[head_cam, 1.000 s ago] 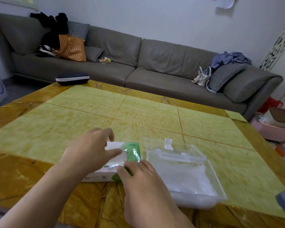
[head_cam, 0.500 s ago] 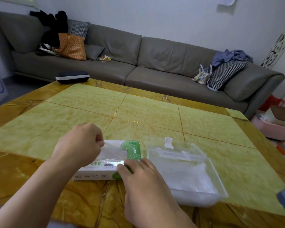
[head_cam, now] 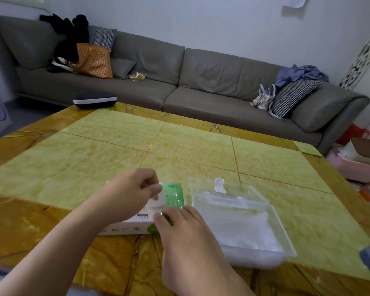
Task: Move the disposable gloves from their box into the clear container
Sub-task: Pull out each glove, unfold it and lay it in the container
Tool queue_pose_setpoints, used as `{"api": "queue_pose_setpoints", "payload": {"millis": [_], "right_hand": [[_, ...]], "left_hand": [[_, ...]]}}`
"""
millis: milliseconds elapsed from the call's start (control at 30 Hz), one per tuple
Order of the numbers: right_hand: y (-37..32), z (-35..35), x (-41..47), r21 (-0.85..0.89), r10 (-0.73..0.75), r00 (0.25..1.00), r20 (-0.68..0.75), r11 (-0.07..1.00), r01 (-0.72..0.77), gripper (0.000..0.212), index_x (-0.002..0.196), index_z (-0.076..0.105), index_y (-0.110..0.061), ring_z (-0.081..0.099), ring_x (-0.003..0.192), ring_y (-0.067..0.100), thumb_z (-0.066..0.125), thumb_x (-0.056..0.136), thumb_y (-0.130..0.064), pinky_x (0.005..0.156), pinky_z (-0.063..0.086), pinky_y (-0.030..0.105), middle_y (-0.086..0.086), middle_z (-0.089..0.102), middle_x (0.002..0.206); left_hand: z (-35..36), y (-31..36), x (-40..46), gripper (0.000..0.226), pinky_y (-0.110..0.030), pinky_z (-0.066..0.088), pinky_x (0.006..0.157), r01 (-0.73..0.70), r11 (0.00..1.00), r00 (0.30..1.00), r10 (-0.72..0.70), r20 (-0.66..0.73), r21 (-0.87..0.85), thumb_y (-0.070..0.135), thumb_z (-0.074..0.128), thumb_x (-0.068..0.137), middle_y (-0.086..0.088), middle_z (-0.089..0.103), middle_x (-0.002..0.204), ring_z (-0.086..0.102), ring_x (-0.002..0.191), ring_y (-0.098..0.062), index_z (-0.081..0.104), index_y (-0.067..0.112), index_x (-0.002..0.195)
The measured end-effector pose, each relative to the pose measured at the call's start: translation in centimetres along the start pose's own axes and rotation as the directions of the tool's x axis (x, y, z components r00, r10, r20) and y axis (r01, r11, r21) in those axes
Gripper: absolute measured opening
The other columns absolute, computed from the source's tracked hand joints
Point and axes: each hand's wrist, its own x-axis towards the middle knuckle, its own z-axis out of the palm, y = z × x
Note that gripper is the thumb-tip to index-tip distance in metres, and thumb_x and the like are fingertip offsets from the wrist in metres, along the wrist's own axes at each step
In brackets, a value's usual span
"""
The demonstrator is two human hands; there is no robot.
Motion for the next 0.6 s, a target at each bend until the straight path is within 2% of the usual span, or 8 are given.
{"api": "queue_pose_setpoints", "payload": {"millis": [133,200,267,333,433,500,567,600], "right_hand": [[-0.1,-0.6,0.0,0.037,0.000,1.000,0.023,0.999,0.000,0.065,0.145,0.046,-0.013,0.045,0.131,0.030,0.061,0.081,-0.014,0.124,0.020,0.038,0.009,0.048,0.144],[-0.1,-0.9,0.0,0.036,0.004,0.999,0.044,0.999,-0.006,0.066,0.148,0.042,-0.013,0.041,0.134,0.030,0.061,0.084,-0.013,0.125,0.018,0.039,0.009,0.045,0.146],[-0.2,-1.2,-0.1,0.067,0.015,0.999,0.052,0.998,-0.019,0.064,0.150,0.041,-0.014,0.033,0.140,0.030,0.059,0.088,-0.012,0.126,0.018,0.038,0.008,0.039,0.150],[-0.2,-1.9,-0.4,0.183,0.058,0.998,0.025,0.981,-0.062,0.058,0.150,0.044,-0.018,0.023,0.148,0.023,0.056,0.094,-0.013,0.125,0.023,0.034,0.000,0.029,0.159],[0.9,-3.6,-1.0,0.486,0.223,0.970,-0.098,0.861,-0.149,0.052,0.139,0.055,-0.031,0.039,0.138,-0.001,0.055,0.090,-0.013,0.115,0.041,0.028,-0.022,0.038,0.150],[2.1,-4.9,-1.6,0.791,0.374,0.918,-0.131,0.598,-0.131,0.048,0.125,0.060,-0.035,0.055,0.123,-0.004,0.059,0.081,-0.017,0.108,0.047,0.028,-0.024,0.059,0.129],[3.9,-6.1,-2.0,0.993,0.411,0.910,-0.055,0.118,0.006,0.046,0.125,0.064,-0.024,0.066,0.119,0.012,0.066,0.079,-0.019,0.108,0.049,0.040,-0.007,0.073,0.123],[4.9,-6.7,-2.2,0.991,0.399,0.917,-0.009,-0.119,0.061,0.047,0.127,0.064,-0.015,0.069,0.119,0.023,0.070,0.081,-0.021,0.107,0.050,0.046,0.003,0.075,0.122]], "left_hand": [[-1.4,0.8,-0.4,0.031,-0.043,0.055,0.070,-0.021,0.935,0.974,-0.062,-0.219,-0.355,0.031,0.049,0.107,0.003,0.077,0.083,0.062,0.068,-0.031,0.070,0.014,0.091],[-2.1,1.2,-0.6,0.034,-0.036,0.058,0.070,-0.067,0.778,0.944,-0.154,-0.293,-0.625,0.026,0.049,0.108,-0.004,0.075,0.078,0.065,0.067,-0.025,0.064,0.000,0.094],[-2.4,1.7,-0.8,0.031,-0.024,0.053,0.061,-0.078,0.588,0.946,-0.212,-0.246,-0.805,0.023,0.052,0.107,-0.004,0.070,0.071,0.062,0.061,-0.015,0.062,-0.002,0.094],[-2.3,2.2,-0.9,0.026,-0.027,0.053,0.066,-0.058,0.457,0.964,-0.207,-0.169,-0.887,0.024,0.055,0.103,-0.002,0.066,0.068,0.060,0.065,-0.016,0.064,0.001,0.095],[-1.5,2.9,-1.0,0.020,-0.033,0.057,0.070,-0.037,0.352,0.983,-0.154,-0.097,-0.935,0.023,0.059,0.098,-0.006,0.063,0.073,0.062,0.068,-0.021,0.065,0.004,0.094],[-1.1,3.5,-1.4,0.016,-0.031,0.060,0.064,-0.031,0.311,0.991,-0.115,-0.070,-0.950,0.021,0.061,0.096,-0.008,0.063,0.074,0.065,0.068,-0.024,0.065,0.005,0.093],[-0.5,4.1,-1.7,0.013,-0.035,0.059,0.064,-0.027,0.321,0.997,-0.061,-0.049,-0.947,0.020,0.064,0.094,-0.011,0.066,0.076,0.067,0.070,-0.027,0.065,0.007,0.094],[-0.2,4.3,-1.8,0.013,-0.038,0.057,0.067,-0.027,0.350,0.998,-0.035,-0.042,-0.936,0.020,0.066,0.093,-0.013,0.067,0.079,0.068,0.072,-0.028,0.065,0.008,0.096]]}}
